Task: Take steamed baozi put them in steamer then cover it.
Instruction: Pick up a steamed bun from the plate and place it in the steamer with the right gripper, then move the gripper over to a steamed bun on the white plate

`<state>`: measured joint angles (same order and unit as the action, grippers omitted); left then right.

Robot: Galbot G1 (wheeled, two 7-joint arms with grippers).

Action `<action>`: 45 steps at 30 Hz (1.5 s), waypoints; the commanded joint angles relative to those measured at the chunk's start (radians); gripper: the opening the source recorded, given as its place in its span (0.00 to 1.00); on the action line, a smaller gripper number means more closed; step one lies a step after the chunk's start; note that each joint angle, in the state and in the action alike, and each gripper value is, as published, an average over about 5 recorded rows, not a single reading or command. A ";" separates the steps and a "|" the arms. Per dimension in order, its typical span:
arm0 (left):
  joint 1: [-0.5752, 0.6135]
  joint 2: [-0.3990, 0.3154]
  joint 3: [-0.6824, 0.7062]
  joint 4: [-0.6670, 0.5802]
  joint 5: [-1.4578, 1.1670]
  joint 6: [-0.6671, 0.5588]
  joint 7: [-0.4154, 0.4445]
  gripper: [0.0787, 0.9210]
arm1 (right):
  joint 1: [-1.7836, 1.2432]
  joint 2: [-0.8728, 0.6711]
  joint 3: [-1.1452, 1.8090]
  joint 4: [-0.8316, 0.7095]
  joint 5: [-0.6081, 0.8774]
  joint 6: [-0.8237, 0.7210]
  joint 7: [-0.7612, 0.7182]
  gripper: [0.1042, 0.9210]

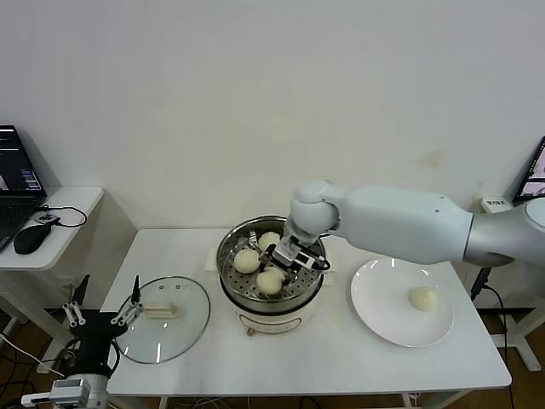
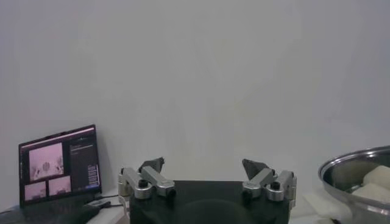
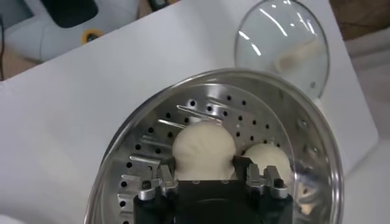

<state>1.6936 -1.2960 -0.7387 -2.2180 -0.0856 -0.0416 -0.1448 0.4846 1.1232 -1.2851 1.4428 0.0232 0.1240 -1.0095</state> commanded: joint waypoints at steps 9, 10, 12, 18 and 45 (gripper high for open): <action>-0.001 0.003 -0.001 0.000 -0.004 0.000 0.000 0.88 | 0.023 -0.015 0.016 0.003 -0.023 0.030 0.014 0.82; -0.001 0.004 -0.003 -0.001 -0.004 0.000 0.000 0.88 | 0.029 -0.028 0.025 0.006 -0.020 0.023 0.012 0.84; -0.002 0.006 -0.006 -0.002 -0.007 0.001 0.000 0.88 | 0.044 -0.062 0.044 0.013 -0.010 -0.009 0.009 0.87; -0.003 0.016 -0.011 -0.002 -0.009 0.001 0.001 0.88 | 0.081 -0.232 0.111 0.050 0.083 -0.243 -0.013 0.88; -0.011 0.049 0.025 0.015 -0.003 0.001 0.010 0.88 | -0.550 -0.749 0.564 0.051 -0.137 -0.358 -0.079 0.88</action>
<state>1.6802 -1.2468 -0.7186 -2.2033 -0.0914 -0.0409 -0.1373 0.2625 0.4815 -0.9579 1.5438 -0.0030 -0.2397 -1.0761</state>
